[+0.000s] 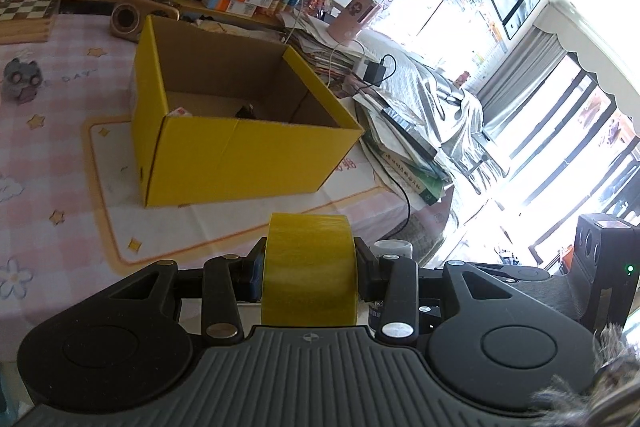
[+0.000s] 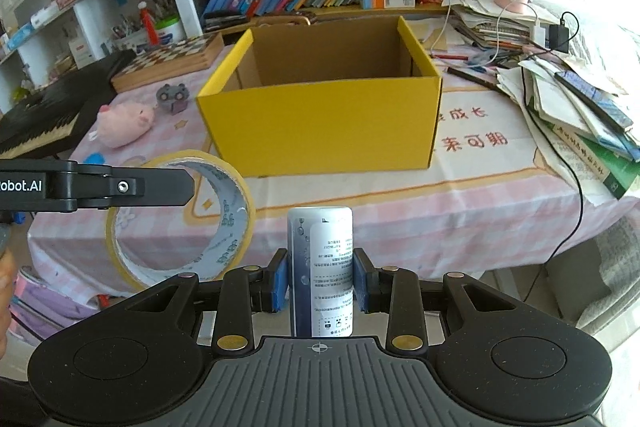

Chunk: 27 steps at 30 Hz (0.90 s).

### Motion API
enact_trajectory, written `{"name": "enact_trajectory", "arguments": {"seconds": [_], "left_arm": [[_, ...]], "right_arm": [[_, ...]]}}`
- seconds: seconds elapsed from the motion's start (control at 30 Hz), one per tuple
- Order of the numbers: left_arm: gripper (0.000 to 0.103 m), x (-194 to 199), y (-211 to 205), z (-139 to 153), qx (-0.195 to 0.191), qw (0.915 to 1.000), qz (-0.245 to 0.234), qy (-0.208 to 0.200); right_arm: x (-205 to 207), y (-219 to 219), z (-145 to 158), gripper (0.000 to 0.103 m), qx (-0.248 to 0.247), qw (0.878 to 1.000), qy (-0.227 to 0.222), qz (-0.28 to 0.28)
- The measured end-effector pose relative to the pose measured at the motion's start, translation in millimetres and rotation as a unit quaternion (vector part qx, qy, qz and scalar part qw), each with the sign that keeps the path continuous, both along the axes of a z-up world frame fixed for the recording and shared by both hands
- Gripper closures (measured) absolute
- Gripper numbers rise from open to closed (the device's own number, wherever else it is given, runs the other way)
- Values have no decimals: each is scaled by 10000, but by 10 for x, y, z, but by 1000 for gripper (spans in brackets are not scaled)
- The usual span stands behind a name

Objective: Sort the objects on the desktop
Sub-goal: 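Lift and carry the tape roll and glue bottle over the yellow box, then lower both tools into the yellow box and open both grippers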

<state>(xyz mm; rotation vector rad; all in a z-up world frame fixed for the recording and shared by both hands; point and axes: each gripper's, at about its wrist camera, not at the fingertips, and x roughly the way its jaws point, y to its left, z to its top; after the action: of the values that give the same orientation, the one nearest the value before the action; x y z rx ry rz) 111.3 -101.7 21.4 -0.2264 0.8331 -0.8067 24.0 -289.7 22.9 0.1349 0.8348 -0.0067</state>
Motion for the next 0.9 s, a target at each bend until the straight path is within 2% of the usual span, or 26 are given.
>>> {"name": "enact_trajectory", "arguments": {"seconds": [0.3,0.57,0.73,0.9], "left_arm": [[65,283,-293,258,-56,9991,165,-378],[65,611,-456,514,-122,9949,615,-790],[65,828,-569,688,121,9874,878,-1307],[65,1135,-673,640,393,9832,1140,-1371]], "right_arm": [[410,-355,280,70,58,9985,-499,227],[890,-582,636,70,9,9922,-1101,581],[1232,-648,746,70,-75,9876,-1347,802],[1622,-681,643,70,-323,9853,-1258,1107]]}}
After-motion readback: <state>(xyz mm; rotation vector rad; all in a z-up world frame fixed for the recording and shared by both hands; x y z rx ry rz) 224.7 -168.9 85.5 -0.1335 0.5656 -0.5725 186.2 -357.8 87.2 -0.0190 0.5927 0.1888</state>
